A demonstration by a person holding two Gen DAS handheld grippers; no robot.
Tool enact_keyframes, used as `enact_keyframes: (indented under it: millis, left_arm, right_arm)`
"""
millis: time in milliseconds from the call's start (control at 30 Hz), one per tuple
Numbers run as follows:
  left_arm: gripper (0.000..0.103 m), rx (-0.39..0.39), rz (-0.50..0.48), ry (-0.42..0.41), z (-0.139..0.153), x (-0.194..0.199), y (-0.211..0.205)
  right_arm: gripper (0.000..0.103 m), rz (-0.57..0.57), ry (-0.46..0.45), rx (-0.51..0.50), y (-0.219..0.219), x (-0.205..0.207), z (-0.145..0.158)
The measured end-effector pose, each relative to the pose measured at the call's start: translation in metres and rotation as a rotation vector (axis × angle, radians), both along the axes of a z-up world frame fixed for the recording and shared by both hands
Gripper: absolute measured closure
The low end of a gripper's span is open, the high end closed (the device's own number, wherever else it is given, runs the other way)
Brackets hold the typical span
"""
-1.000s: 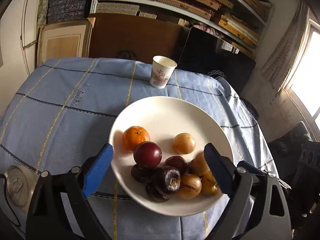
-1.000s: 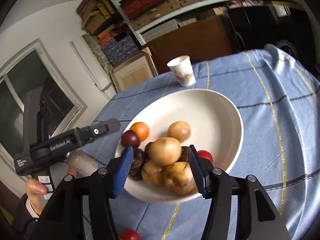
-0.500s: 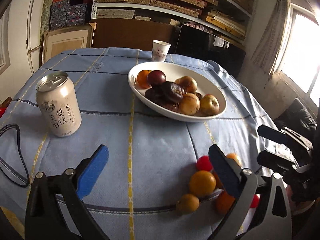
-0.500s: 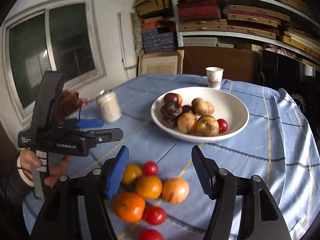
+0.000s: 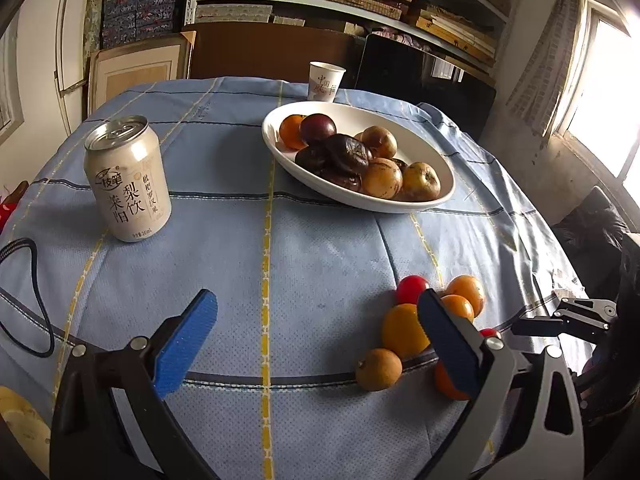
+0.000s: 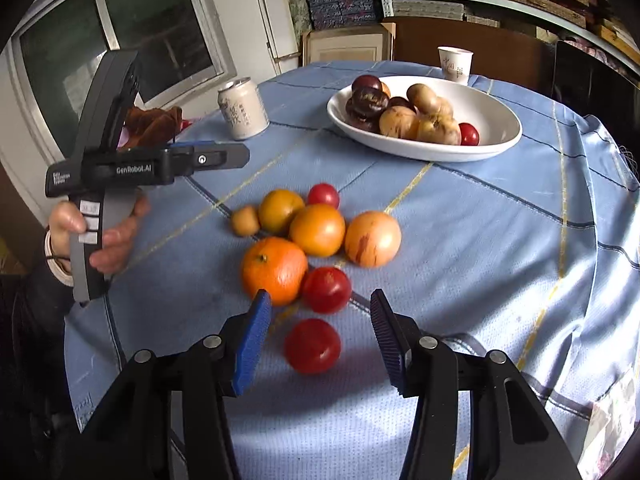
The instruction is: Organize fruits
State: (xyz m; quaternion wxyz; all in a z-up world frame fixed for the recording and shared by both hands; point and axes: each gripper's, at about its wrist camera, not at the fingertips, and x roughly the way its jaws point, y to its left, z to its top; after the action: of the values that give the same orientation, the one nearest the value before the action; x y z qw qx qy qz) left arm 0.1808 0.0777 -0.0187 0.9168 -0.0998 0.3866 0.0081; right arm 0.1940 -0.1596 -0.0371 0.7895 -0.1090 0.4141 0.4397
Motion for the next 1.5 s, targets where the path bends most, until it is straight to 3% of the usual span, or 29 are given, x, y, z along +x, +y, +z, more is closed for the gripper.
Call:
enact_keyframes:
  millis: [633, 667, 800, 933, 1067, 1367, 1500]
  left_arm:
    - [0.005, -0.053, 0.027, 0.085, -0.015, 0.003, 0.012]
    - [0.005, -0.051, 0.028, 0.09, -0.016, 0.003, 0.012]
    - [0.005, -0.045, 0.034, 0.106, -0.019, 0.004, 0.013]
    - [0.005, -0.046, 0.038, 0.112, -0.02, 0.004, 0.015]
    - [0.005, -0.048, -0.015, 0.093, -0.019, 0.001, 0.007]
    - [0.005, 0.009, -0.2, 0.149, -0.027, -0.002, -0.03]
    - [0.005, 0.047, -0.273, 0.131, -0.026, -0.007, -0.041]
  right_arm:
    - [0.051, 0.027, 0.019, -0.076, 0.006, -0.011, -0.017]
    - [0.052, 0.027, 0.014, -0.078, 0.006, -0.012, -0.017]
    - [0.072, 0.03, 0.014, -0.075, 0.006, -0.01, -0.018]
    - [0.072, 0.006, 0.022, -0.037, -0.004, -0.005, -0.013]
    - [0.072, -0.063, 0.074, 0.063, -0.022, 0.009, -0.006]
    - [0.072, -0.083, 0.102, 0.046, -0.021, 0.014, -0.011]
    - [0.072, -0.083, 0.1, 0.03, -0.019, 0.012, -0.013]
